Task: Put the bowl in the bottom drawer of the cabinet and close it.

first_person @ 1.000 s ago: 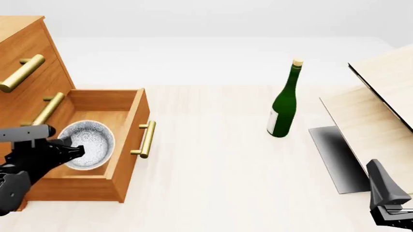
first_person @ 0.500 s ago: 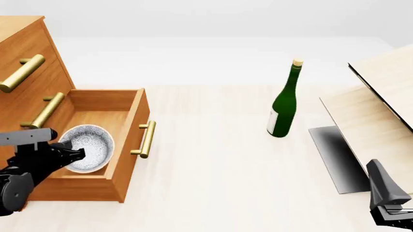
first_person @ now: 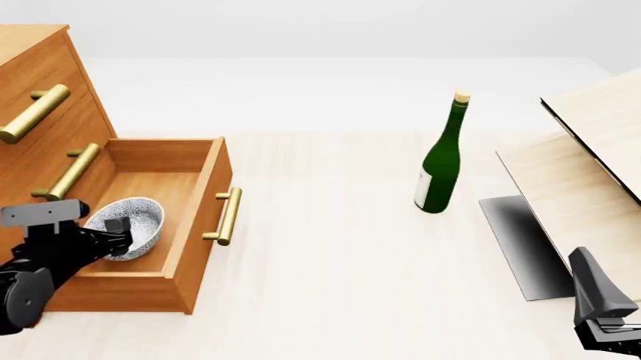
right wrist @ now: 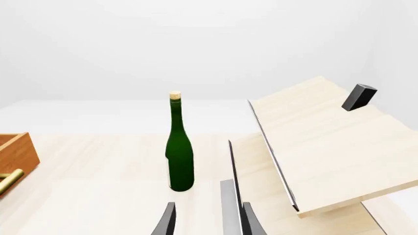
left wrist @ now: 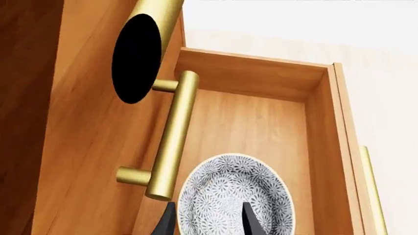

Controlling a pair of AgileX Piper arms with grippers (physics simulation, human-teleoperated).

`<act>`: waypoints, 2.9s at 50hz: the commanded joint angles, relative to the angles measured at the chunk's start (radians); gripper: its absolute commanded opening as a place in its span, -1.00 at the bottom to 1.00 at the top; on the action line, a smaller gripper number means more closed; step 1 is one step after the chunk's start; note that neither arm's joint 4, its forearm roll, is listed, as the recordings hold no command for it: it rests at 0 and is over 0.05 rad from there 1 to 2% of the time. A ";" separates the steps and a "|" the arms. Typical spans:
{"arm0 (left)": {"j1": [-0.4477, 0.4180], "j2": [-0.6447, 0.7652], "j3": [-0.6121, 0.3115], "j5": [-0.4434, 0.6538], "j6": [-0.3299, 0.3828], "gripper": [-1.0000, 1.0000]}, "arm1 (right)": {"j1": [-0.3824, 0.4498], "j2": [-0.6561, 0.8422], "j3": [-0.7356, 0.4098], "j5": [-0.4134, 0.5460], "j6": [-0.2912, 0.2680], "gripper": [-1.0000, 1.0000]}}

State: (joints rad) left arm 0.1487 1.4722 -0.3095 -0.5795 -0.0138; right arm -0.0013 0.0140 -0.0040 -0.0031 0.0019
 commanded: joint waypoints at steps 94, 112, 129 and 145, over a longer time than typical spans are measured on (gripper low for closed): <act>-0.152 -0.576 0.020 0.435 -0.052 1.00 | 0.000 0.000 0.000 0.000 0.000 1.00; -0.250 -0.677 -0.012 0.544 -0.087 1.00 | 0.000 0.000 0.000 0.000 0.000 1.00; -0.337 -0.701 -0.039 0.593 -0.116 1.00 | 0.000 0.000 0.000 0.000 0.000 1.00; -0.444 -0.728 -0.088 0.653 -0.166 1.00 | 0.000 0.000 0.000 0.000 0.000 1.00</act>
State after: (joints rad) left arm -0.2342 0.7604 -0.3687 0.0363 -0.1501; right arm -0.0013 0.0141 -0.0040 -0.0031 0.0020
